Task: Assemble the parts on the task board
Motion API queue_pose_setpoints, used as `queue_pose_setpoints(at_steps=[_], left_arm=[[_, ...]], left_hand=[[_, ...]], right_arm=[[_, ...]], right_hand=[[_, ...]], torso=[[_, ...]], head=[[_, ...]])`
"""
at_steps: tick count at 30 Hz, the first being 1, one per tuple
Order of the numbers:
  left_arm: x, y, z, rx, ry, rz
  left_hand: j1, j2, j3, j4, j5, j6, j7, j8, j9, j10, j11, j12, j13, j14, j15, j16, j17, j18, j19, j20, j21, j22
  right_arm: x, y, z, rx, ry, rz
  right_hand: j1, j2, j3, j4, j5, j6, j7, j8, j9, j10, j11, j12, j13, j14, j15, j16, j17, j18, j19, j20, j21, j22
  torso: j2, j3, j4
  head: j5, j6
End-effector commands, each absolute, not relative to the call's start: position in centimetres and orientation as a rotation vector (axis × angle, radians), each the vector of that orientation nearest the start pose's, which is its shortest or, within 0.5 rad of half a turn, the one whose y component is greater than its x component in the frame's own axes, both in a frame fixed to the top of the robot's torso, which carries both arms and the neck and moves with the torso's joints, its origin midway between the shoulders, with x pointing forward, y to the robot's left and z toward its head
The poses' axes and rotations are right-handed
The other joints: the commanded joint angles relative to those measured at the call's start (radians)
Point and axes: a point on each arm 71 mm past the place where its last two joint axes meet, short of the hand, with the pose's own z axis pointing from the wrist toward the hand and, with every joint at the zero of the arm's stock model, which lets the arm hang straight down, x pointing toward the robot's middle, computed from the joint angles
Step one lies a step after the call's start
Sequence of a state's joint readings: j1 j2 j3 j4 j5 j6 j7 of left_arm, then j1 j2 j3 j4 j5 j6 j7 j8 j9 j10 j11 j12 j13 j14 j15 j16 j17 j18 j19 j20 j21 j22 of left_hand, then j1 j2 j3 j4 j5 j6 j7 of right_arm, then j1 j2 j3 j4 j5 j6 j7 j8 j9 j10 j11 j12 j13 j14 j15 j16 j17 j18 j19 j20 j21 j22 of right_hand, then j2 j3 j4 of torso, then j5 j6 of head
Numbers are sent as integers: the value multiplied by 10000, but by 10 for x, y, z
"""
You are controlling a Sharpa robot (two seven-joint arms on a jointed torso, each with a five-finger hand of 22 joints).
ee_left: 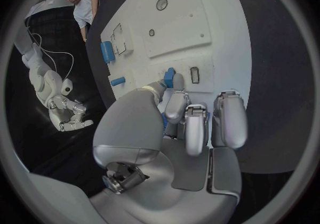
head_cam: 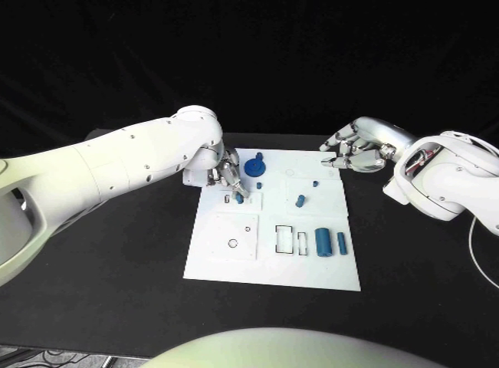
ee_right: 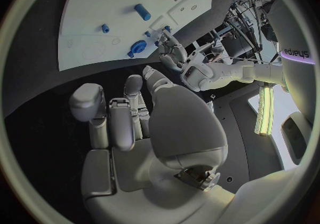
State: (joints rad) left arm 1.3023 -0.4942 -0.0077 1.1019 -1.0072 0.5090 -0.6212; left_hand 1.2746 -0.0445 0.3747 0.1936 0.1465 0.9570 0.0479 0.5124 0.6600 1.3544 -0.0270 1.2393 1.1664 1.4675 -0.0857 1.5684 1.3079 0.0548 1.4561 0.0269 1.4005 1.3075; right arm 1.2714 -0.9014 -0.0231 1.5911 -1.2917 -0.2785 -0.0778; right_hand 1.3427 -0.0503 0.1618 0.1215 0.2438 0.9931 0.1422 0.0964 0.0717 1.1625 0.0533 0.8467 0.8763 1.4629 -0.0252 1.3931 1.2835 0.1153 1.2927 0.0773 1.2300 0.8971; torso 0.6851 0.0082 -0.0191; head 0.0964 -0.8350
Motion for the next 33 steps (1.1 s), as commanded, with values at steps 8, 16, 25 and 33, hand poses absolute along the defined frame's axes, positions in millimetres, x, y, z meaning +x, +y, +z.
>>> queue_pose_setpoints(at_steps=[8, 16, 25, 33], left_arm=[[541, 162, -198, -1306, 25333, -3323], [535, 169, -187, -2242, 23482, -4152], [519, 174, -191, -2343, 21066, -4535], [512, 175, -199, -2042, 20079, -4406]], left_hand=[[-158, -216, 1894, -1611, 65, -54, -7, 122, 27, -13, 20, -70, -48, 1033, 51, 24, 2629, 11, -34, 43, -46, 622], [-269, -335, 2225, -1751, 69, -33, -12, 213, 52, 35, 13, -54, -42, 1033, 49, 24, 2629, 5, -16, 41, -32, 652], [-407, -505, 2633, -1847, 62, 24, -36, 325, 69, 155, -13, 23, 23, 1033, 28, 24, 2629, -37, 94, 24, 106, 821], [-458, -596, 2789, -1863, 57, 53, -51, 365, 70, 206, -28, 55, 52, 1033, 15, 24, 2629, -57, 147, 11, 174, 901]], right_arm=[[485, -208, -143, -607, 16753, 7462], [485, -210, -143, -578, 16744, 7440], [484, -214, -143, -507, 16735, 7380], [484, -216, -143, -470, 16742, 7360]], right_hand=[[78, -3, 22, 68, 47, -69, 16, 46, -8, 54, -9, 43, 6, 488, 1, -40, 3, 87, -62, 16, -59, -7], [75, -4, 25, 80, 71, -68, 16, 49, -8, 51, -8, 37, -3, 487, 1, -48, -8, 87, -62, 16, -63, -11], [63, -6, 25, 98, 91, -67, 18, 52, -8, 52, -6, 39, -5, 488, 1, -48, -5, 87, -61, 16, -65, -12], [40, 0, 25, 134, 113, -65, 20, 57, -7, 48, -5, 33, -18, 488, 3, -56, -12, 88, -60, 16, -69, -17]], torso=[[7, 5, 9], [-13, 7, 26], [-59, -3, 105], [-73, 4, 113]], head=[[9, -7], [34, -16], [-13, -33], [-6, -64]])
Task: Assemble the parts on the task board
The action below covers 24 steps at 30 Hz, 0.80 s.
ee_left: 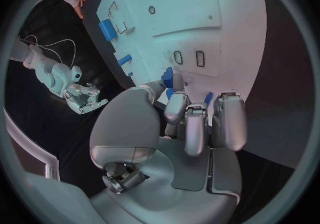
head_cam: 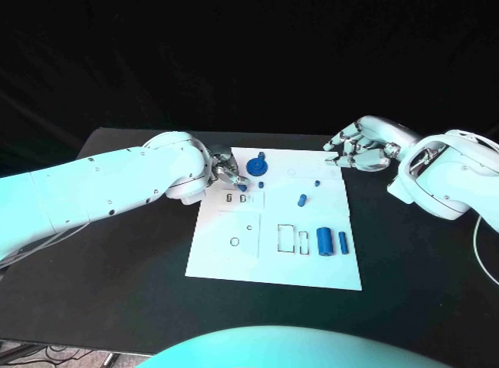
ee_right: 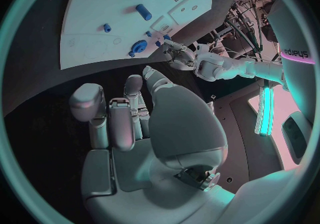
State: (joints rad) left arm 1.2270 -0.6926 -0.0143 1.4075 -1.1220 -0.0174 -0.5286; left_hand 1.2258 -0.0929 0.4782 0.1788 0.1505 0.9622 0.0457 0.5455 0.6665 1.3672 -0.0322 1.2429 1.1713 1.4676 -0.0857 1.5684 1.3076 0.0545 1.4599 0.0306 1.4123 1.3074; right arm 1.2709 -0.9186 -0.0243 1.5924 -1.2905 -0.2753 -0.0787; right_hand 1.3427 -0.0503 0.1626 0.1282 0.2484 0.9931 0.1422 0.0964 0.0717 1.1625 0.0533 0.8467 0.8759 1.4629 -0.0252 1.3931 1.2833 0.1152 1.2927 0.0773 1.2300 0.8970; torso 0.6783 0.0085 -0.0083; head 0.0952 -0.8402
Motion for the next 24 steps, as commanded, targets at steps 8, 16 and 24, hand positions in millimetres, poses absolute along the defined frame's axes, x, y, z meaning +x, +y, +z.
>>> queue_pose_setpoints(at_steps=[8, 16, 24], left_arm=[[503, 174, -215, -1552, 20005, -4183], [498, 172, -223, -1141, 20675, -3878], [496, 170, -226, -850, 21155, -3666]], left_hand=[[10, -140, 1799, -1709, 13, 12, -34, 47, 3, 94, 20, 29, 11, 1032, 11, 24, 2632, -64, 130, -30, 84, 936], [4, -155, 1815, -1710, 11, 12, -35, 49, 2, 102, 19, 36, 18, 1032, 10, 24, 2632, -60, 123, -31, 70, 921], [1, -171, 1832, -1715, 9, 11, -37, 50, 0, 98, 17, 23, 3, 1032, 9, 24, 2632, -56, 115, -32, 57, 907]], right_arm=[[484, -218, -144, -441, 16759, 7344], [484, -218, -145, -438, 16771, 7355], [484, -217, -145, -445, 16779, 7369]], right_hand=[[37, 1, 18, 71, 70, -65, 20, 57, -8, 49, -6, 35, -13, 488, 3, -55, -9, 88, -59, 16, -69, -16], [27, 6, 20, 89, 81, -65, 21, 59, -8, 58, -6, 50, -2, 490, 4, -54, -6, 87, -56, 16, -67, -10], [27, 6, 20, 89, 81, -65, 21, 59, -8, 58, -6, 50, -2, 490, 4, -54, -6, 87, -56, 16, -67, -10]], torso=[[16, -9, 0], [12, 4, -10], [7, -4, -2]], head=[[-6, -32], [-8, -62], [-19, -75]])
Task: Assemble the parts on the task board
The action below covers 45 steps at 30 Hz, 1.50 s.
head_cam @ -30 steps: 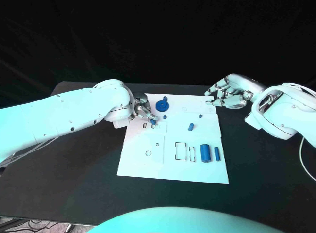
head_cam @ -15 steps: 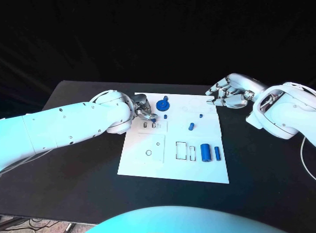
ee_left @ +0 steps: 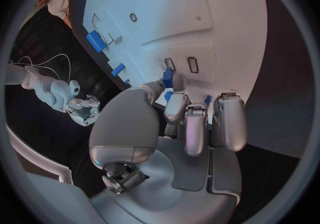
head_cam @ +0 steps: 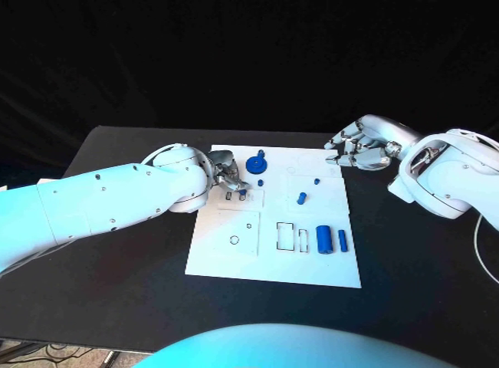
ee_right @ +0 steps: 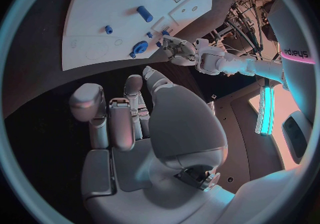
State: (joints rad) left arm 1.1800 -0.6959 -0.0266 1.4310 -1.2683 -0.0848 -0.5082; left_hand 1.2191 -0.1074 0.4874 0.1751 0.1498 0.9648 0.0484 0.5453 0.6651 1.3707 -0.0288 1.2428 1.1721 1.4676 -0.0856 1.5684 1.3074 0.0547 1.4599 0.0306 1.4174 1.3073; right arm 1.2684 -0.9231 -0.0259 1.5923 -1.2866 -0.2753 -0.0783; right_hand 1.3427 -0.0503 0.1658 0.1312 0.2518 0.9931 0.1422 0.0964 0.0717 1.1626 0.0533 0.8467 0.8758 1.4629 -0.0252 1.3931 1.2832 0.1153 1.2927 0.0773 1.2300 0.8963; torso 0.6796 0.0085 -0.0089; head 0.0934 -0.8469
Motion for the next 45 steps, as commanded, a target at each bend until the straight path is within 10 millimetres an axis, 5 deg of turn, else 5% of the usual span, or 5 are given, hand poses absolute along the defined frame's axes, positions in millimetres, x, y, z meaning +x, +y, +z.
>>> queue_pose_setpoints(at_steps=[1, 45], left_arm=[[495, 170, -227, -810, 21225, -3628], [489, 173, -229, -565, 21943, -3393]], left_hand=[[66, -50, 1760, -1686, 14, -16, -65, 54, 10, 73, -19, 35, 8, 1032, 8, 24, 2634, -56, 113, -32, 1, 903], [-6, -424, 1967, -1790, 105, 208, -115, 81, -112, 332, -60, 282, 286, 1032, -6, 24, 2634, -92, 196, -45, 108, 1043]], right_arm=[[484, -217, -145, -445, 16781, 7369], [483, -218, -146, -433, 16793, 7389]], right_hand=[[27, 6, -12, 59, 46, -65, 21, 59, -8, 58, -6, 50, -1, 490, 4, -54, -4, 87, -56, 16, -67, -4], [10, 15, -7, 92, 66, -65, 19, 63, -8, 65, -6, 62, 2, 491, 4, -57, -5, 87, -55, 16, -72, -10]], torso=[[-4, -2, 5], [-2, -1, 11]], head=[[-4, -10], [-35, -42]])
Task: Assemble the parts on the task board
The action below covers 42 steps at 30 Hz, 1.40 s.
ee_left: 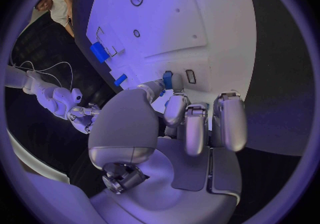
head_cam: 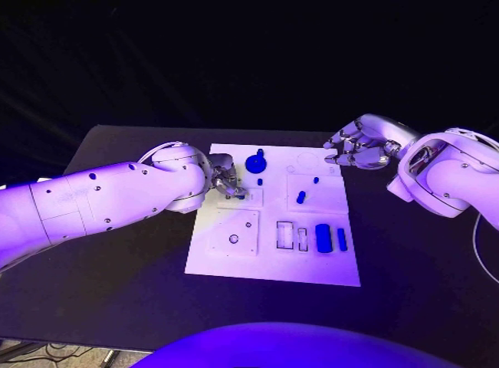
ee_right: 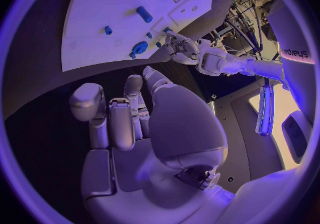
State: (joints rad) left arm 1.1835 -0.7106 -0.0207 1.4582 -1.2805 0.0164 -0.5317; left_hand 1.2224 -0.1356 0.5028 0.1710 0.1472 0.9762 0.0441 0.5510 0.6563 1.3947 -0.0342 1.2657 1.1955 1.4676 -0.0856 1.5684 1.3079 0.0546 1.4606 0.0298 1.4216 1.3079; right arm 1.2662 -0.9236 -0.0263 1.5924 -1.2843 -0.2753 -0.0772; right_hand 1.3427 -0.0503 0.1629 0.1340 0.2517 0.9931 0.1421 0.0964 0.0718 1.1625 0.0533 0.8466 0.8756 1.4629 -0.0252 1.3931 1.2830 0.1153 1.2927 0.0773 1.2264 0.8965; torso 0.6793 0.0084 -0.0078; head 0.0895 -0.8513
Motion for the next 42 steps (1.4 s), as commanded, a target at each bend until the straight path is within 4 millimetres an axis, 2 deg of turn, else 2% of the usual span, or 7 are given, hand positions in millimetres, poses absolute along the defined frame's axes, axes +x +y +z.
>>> queue_pose_setpoints(at_steps=[1, 5, 12, 20, 42], left_arm=[[489, 172, -229, -593, 21970, -3430], [490, 170, -230, -713, 22122, -3522], [494, 169, -232, -937, 22516, -3392], [497, 167, -234, -1017, 22877, -3239], [501, 165, -233, -1152, 22953, -3061]], left_hand=[[-72, -171, 1818, -1736, 171, 121, -82, 24, -40, 114, -13, 74, 77, 1032, -10, 24, 2629, -94, 195, -40, 73, 1047], [-320, -214, 1756, -1572, 239, 297, -160, 78, -76, 212, -61, 172, 191, 1032, -40, 24, 2629, -106, 227, -60, 111, 1099], [-885, -129, 1517, -1122, 232, 453, -256, 111, -132, 273, -133, 234, 277, 1032, -101, 24, 2629, -112, 246, -112, 124, 1131], [-1376, -37, 1275, -731, 232, 529, -286, 106, -192, 282, -158, 253, 314, 1032, -129, 24, 2629, -115, 254, -146, 123, 1147], [-2350, -31, 508, 10, 198, 815, -333, 105, -329, 431, -194, 475, 610, 1032, -160, 24, 2629, -162, 359, -183, 258, 1328]], right_arm=[[483, -218, -146, -434, 16792, 7390], [483, -217, -146, -436, 16793, 7395], [483, -217, -146, -440, 16809, 7398], [483, -217, -146, -441, 16829, 7392], [483, -217, -146, -437, 16810, 7392]], right_hand=[[10, 15, 21, 65, 66, -65, 20, 63, -8, 65, -6, 62, 4, 492, 4, -57, -3, 87, -54, 16, -36, -11], [0, 17, 23, 88, 77, -65, 18, 66, -8, 66, -6, 64, 1, 490, 4, -66, -15, 89, -57, 16, -43, -23], [-7, 19, 24, 103, 83, -65, 18, 68, -8, 67, -6, 66, -1, 489, 4, -72, -22, 90, -58, 16, -48, -30], [-2, 18, 30, 110, 102, -65, 15, 70, -8, 70, -9, 75, 5, 489, 2, -75, -25, 90, -57, 16, -49, -30], [15, -3, 50, 144, 213, -65, 11, 80, -9, 53, -13, 62, -21, 488, -2, -92, -39, 93, -60, 13, -65, -51]], torso=[[1, 1, 0], [0, 3, -5], [7, 17, -16], [3, 8, -9], [3, 1, -2]], head=[[1, 1], [3, 2], [7, 0], [-23, -12], [-58, -13]])
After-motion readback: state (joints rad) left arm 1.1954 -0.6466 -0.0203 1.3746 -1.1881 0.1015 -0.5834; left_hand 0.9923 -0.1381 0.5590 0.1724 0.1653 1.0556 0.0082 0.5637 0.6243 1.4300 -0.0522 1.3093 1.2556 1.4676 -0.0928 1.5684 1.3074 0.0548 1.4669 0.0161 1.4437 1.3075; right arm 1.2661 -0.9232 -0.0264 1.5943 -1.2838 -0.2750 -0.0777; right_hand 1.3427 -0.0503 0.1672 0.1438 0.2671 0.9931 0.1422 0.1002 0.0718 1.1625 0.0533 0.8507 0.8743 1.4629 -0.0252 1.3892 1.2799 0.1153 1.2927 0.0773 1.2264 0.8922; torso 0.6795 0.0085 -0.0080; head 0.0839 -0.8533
